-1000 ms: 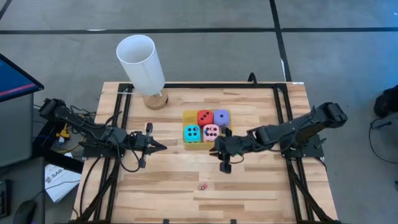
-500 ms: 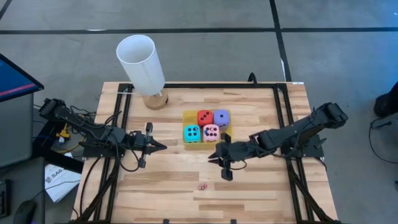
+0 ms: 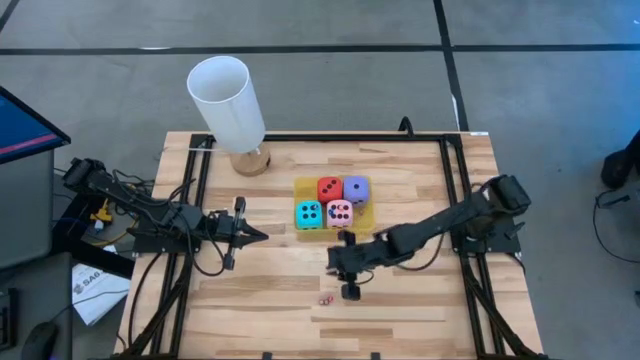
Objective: Pick & Place Dice
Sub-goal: Put the right small pink dice into the yellow bin
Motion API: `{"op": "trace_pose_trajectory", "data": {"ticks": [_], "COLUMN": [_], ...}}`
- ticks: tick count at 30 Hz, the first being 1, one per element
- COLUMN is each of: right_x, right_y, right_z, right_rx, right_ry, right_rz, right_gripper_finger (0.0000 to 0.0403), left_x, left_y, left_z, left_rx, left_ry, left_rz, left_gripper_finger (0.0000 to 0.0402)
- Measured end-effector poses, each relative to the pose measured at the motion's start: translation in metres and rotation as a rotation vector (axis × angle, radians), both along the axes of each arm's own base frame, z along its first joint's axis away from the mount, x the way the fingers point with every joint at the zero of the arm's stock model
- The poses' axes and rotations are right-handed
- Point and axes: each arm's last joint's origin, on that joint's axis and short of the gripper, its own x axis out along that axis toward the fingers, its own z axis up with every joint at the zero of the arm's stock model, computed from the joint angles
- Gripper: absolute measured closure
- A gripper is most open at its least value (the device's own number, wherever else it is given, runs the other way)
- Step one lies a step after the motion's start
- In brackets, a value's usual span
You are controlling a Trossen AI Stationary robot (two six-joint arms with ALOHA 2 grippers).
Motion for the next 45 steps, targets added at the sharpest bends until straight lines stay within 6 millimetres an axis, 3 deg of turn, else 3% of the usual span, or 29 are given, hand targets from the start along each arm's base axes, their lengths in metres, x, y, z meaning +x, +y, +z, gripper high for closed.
{"op": "trace_pose_trajectory", "data": {"ticks": [10, 22, 33, 39, 45], "right_x": [0.013, 0.016, 0.011, 0.018, 0.018], "right_y": [0.016, 0.022, 0.038, 0.041, 0.041], "right_z": [-0.046, -0.055, -0.061, -0.068, -0.090], "right_rx": [0.082, 0.077, 0.031, 0.043, 0.027], "right_ry": [0.116, 0.109, 0.106, 0.063, 0.128], "right_rz": [0.131, 0.160, 0.236, 0.235, 0.237], "right_gripper_finger": [0.0359, 0.0378, 0.0278, 0.0219, 0.0182], "left_x": [0.000, 0.000, 0.000, 0.000, 0.000], "left_y": [0.000, 0.000, 0.000, 0.000, 0.000], "left_z": [0.000, -0.001, -0.001, -0.001, -0.001], "left_rx": [0.001, 0.002, 0.003, 0.003, 0.003], "left_ry": [0.002, 0.006, 0.007, 0.007, 0.008], "left_rz": [0.000, 0.000, 0.000, 0.000, 0.000], "left_gripper_finger": [0.0402, 0.0402, 0.0402, 0.0402, 0.0402]}}
